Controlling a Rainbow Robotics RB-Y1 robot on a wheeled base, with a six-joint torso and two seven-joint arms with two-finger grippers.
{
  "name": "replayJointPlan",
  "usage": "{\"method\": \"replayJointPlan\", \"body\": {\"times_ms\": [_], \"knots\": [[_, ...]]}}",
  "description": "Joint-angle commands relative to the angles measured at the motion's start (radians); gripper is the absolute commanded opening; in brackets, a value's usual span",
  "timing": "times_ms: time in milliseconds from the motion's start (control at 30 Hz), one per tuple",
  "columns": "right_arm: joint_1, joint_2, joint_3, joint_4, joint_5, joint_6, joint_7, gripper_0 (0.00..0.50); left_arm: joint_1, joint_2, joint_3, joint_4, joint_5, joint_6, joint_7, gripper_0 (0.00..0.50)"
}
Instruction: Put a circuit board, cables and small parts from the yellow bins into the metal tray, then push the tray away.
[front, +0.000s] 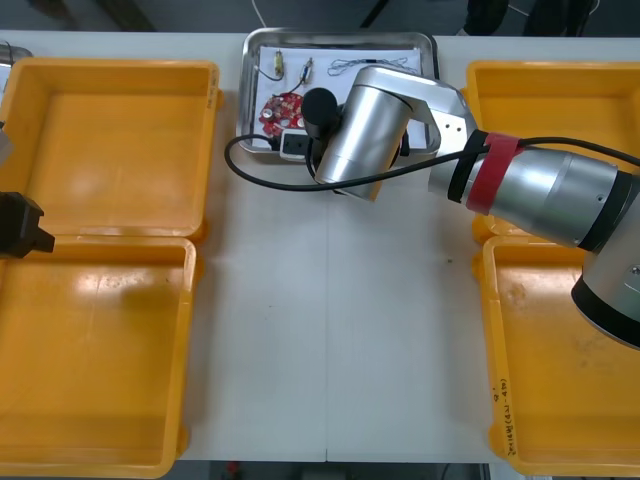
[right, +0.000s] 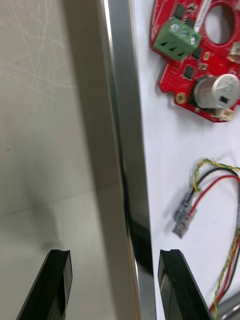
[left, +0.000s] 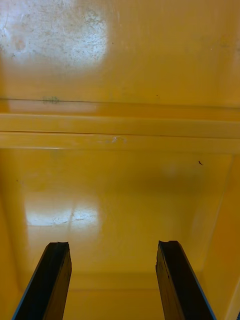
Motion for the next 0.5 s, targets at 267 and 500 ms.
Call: {"method": "replayJointPlan", "body": {"times_ms": [267, 500], "knots": [[0.135, -0.034, -0.298, -0.390, 0.005, 0.340, 0.007, 0.500, 0.018, 0.030, 0.030, -0.026, 0.003, 0.006, -0.057, 0.500], [0.277, -0.060, -0.484, -0.644, 0.012, 0.592, -0.011, 0.500, 0.018, 0.030, 0.030, -0.026, 0.003, 0.006, -0.057, 0.500]]}}
